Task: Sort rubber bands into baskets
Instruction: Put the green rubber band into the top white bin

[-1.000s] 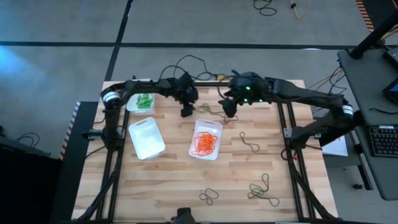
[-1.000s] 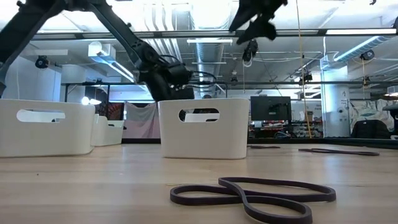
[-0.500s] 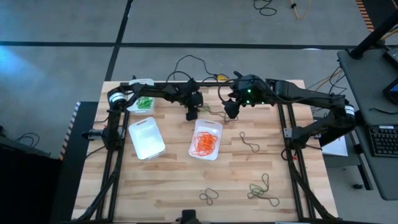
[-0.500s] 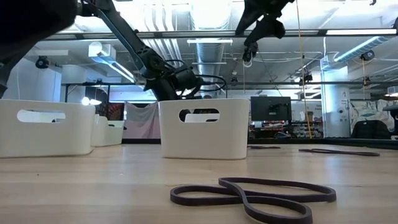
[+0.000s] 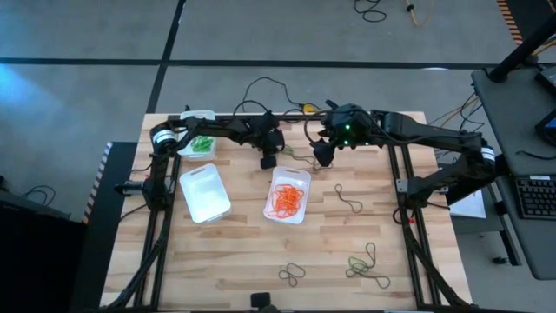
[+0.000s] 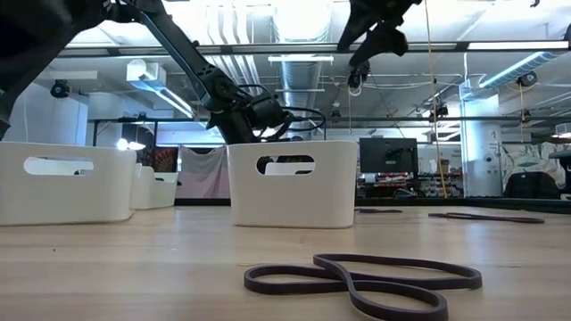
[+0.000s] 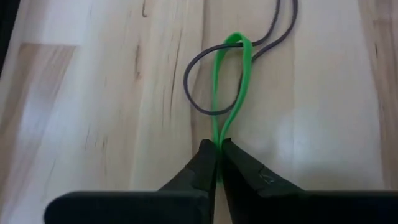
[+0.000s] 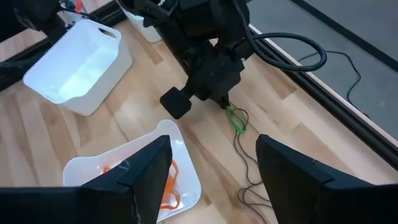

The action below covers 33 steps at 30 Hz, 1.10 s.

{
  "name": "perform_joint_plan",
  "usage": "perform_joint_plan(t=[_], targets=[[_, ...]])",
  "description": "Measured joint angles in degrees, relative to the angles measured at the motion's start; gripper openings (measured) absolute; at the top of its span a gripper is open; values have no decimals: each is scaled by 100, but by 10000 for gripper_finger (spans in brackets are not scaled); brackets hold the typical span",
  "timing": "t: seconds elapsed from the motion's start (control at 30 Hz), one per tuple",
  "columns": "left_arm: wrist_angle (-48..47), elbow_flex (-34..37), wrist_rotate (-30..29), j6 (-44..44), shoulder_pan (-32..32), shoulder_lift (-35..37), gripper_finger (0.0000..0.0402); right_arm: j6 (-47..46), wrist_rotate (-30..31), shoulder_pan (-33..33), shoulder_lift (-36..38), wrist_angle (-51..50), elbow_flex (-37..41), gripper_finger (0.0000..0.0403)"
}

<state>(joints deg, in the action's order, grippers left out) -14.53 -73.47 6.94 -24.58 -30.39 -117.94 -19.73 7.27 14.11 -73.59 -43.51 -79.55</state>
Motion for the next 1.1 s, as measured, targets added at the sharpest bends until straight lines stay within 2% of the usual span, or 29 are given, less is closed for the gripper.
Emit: perform_joint_plan(t=[0.13,0.27,0.43,0.63,0.83,0.97,1.1], targets=[[-371,7,-41,216,-4,167,1,18,-83,0,47,-14,-34,226],[-773,28,-44,238,-11,655,1,132,-111,0,103,-27,-81,226],[-886,20,428,547,0,1425,0,243,-109,2,112,-39,-81,226],[-888,15,714,1042,-2,2277,0,238,-109,4,110,-50,-33,226],[-1339,15,756,1239,-44,2822,0,186,-124,4,110,-60,72,226],[-1868,11,648,1432,-204,2939,0,87,-125,4,110,-70,112,226],[-2797,11,-407,1485,-401,2969,0,-30,-125,-6,110,-107,122,226]])
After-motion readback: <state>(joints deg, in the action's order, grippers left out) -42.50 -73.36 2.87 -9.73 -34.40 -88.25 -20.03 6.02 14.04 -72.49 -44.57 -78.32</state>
